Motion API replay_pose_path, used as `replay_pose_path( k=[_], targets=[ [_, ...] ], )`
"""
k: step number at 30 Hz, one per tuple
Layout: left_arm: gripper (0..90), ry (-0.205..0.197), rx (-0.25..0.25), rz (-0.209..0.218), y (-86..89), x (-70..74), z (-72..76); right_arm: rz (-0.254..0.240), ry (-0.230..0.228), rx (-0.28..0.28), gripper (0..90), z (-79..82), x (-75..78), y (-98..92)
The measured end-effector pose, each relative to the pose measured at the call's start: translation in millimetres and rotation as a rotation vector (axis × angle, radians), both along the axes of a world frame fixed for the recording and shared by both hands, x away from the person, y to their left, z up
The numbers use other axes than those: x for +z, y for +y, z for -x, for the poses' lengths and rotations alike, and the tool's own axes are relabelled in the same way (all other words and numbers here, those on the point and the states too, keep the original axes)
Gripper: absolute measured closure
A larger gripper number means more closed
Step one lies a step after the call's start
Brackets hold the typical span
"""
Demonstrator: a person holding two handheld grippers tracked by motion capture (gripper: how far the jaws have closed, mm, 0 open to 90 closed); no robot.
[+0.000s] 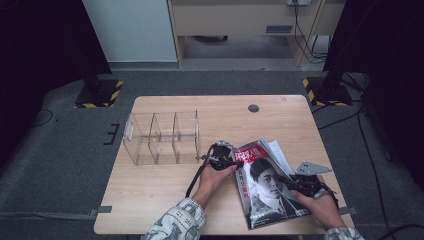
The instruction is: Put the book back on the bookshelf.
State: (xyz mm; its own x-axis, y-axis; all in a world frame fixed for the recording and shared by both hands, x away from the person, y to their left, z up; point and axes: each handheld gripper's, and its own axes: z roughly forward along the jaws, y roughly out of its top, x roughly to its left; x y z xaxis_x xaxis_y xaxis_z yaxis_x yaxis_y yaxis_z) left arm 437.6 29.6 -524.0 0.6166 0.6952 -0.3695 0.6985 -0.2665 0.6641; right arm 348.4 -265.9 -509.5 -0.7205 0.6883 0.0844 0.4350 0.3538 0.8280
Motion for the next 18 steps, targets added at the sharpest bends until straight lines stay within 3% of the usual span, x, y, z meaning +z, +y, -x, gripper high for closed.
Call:
replay_pose_path(
  k=[5, 10, 18],
  targets=[
    [68.7, 0.004, 0.004, -0.007, -1.5, 2.7, 0.2, 0.029, 0.018, -0.012, 85.1, -0.9, -3.6, 0.6],
    [70.9, -0.034, -0.035, -0.076, -7.3, 11.5, -0.1, 0.032, 0.071, -0.042, 80.7, -4.3, -11.5, 0.3],
    [74.1, -0.036, -0.031, -0.089, -7.9, 13.4, -3.8, 0.049, 0.109, -0.059, 70.7, -5.1, -17.1, 5.8]
  ],
)
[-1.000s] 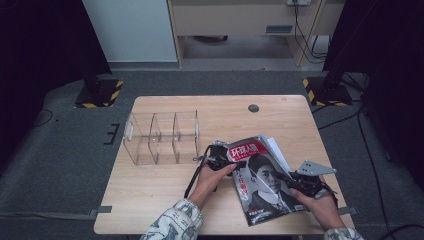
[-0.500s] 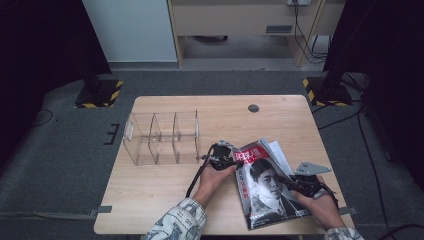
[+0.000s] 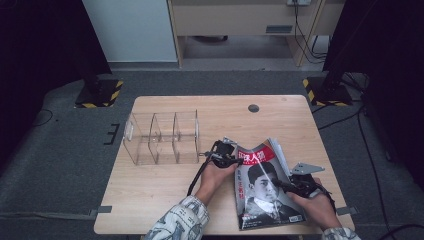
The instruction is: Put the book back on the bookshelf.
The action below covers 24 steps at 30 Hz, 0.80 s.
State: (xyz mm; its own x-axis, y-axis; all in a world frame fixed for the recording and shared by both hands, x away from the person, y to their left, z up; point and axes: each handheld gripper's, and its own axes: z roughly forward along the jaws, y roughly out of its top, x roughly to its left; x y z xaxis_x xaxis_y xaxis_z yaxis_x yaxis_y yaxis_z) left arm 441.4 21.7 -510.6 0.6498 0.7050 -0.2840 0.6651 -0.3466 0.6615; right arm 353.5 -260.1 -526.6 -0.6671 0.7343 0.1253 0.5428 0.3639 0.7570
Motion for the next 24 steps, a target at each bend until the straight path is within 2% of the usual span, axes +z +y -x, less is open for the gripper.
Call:
replay_pose_path(
  k=[3, 4, 5, 9, 11, 12, 13, 16, 19, 20, 22, 24],
  targets=[
    [74.8, -0.02, -0.006, -0.025, -1.2, 4.3, -1.0, 0.003, 0.003, -0.013, 62.1, -2.0, -1.8, 2.2],
    [75.3, -0.028, -0.014, -0.037, -2.3, 7.3, -1.3, 0.017, 0.01, -0.033, 52.8, -3.6, -3.8, 3.9],
    [75.3, -0.029, -0.017, -0.038, -3.7, 8.8, -1.3, 0.017, 0.01, -0.033, 52.8, -3.6, -3.8, 3.9],
    [76.2, -0.054, -0.035, -0.066, -10.0, 16.9, -2.2, 0.035, 0.009, -0.072, 36.4, -4.7, -5.2, 4.5],
    [76.0, -0.068, -0.054, -0.093, -12.4, 19.9, -3.1, 0.046, 0.002, -0.09, 32.0, -4.8, -5.8, 3.7],
    [76.0, -0.066, -0.055, -0.098, -13.2, 21.0, -3.6, 0.046, 0.002, -0.128, 25.3, -5.0, -7.2, 1.4],
    [76.0, -0.066, -0.055, -0.096, -14.0, 21.4, -4.1, 0.046, 0.002, -0.128, 25.3, -5.0, -7.2, 1.4],
    [76.2, -0.056, -0.058, -0.094, -14.5, 22.2, -5.6, 0.041, 0.003, -0.194, 20.9, -6.2, -9.3, -6.6],
    [76.2, -0.052, -0.057, -0.088, -13.9, 22.5, -5.7, 0.033, 0.003, -0.211, 21.3, -5.5, -9.6, -8.3],
    [76.2, -0.052, -0.054, -0.078, -13.8, 23.1, -5.3, 0.04, -0.005, -0.201, 23.9, -4.7, -9.6, -7.4],
    [76.1, -0.051, -0.053, -0.069, -13.2, 24.8, -5.0, 0.028, -0.003, -0.198, 24.6, -4.0, -9.4, -4.0],
    [75.9, -0.05, -0.048, -0.061, -13.2, 25.5, -5.0, 0.038, -0.005, -0.191, 24.9, -3.8, -9.3, -3.3]
  ],
)
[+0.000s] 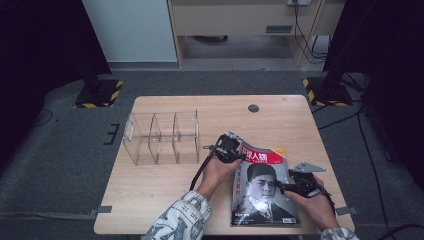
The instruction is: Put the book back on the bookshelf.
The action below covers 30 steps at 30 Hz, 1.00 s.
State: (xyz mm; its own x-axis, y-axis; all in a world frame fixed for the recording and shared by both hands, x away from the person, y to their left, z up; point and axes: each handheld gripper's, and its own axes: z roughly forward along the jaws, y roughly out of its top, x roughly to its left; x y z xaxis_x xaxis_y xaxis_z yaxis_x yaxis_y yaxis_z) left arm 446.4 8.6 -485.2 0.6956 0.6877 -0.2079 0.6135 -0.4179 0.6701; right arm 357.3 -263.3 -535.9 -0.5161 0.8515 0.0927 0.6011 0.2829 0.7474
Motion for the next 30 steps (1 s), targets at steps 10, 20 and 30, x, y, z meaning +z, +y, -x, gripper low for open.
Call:
replay_pose_path(
  k=[10, 20, 30],
  targets=[
    [64.9, 0.024, -0.016, 0.076, 2.1, 5.2, -6.6, -0.015, -0.011, 0.003, 30.8, -2.1, -0.8, 5.7],
    [49.2, -0.008, -0.051, 0.09, -0.7, 3.2, -5.3, -0.011, -0.012, 0.021, 35.3, -4.1, -0.6, 10.8],
    [48.6, -0.006, -0.086, 0.039, -4.2, 7.9, -7.2, -0.01, -0.018, 0.054, 39.9, -7.6, -0.5, 15.3]
  ],
)
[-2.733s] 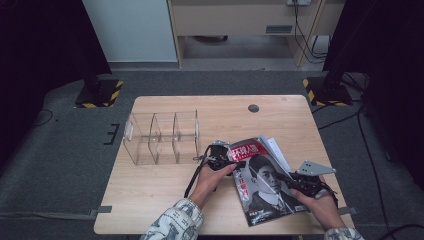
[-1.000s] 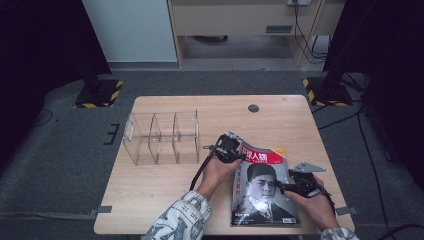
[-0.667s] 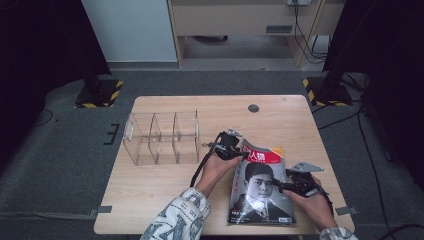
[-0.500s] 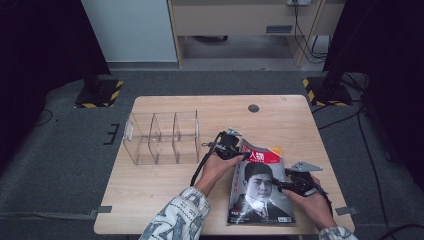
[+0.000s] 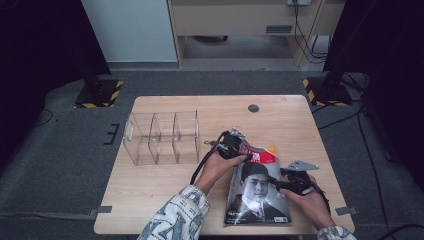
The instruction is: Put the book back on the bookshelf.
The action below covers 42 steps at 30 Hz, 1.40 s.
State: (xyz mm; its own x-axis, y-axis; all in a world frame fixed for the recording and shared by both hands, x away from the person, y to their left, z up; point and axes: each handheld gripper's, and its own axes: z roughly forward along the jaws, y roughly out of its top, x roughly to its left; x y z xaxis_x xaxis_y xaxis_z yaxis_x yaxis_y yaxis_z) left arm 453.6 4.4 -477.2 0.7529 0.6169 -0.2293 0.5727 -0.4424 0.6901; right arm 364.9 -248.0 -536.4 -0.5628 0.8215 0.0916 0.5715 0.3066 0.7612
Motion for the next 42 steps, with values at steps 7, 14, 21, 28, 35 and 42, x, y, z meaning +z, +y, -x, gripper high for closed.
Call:
replay_pose_path(
  k=[7, 14, 21, 28, 35, 42],
  targets=[
    [41.2, 0.035, -0.009, -0.034, -4.5, -10.1, -4.5, 0.007, -0.01, 0.022, 42.9, -1.2, 0.3, 3.9],
    [47.7, 0.052, -0.019, -0.029, -3.8, -13.4, -3.5, 0.013, -0.024, 0.039, 45.2, -0.1, 0.4, 5.6],
    [59.7, 0.049, -0.022, -0.047, -3.7, -11.7, -2.3, 0.022, -0.037, 0.055, 48.3, 0.5, 0.6, 6.3],
    [76.7, 0.052, 0.003, -0.045, -3.7, -8.7, -1.3, 0.027, -0.042, 0.054, 48.3, 0.9, 0.7, 7.1],
    [81.8, 0.091, 0.031, -0.019, -2.1, -3.9, -0.9, 0.035, -0.044, 0.052, 48.1, 1.3, 0.8, 8.6],
    [84.5, 0.054, 0.02, 0.017, -5.6, 6.9, 5.7, -0.014, -0.092, 0.009, 47.6, 5.5, 7.5, -1.6]
  ],
)
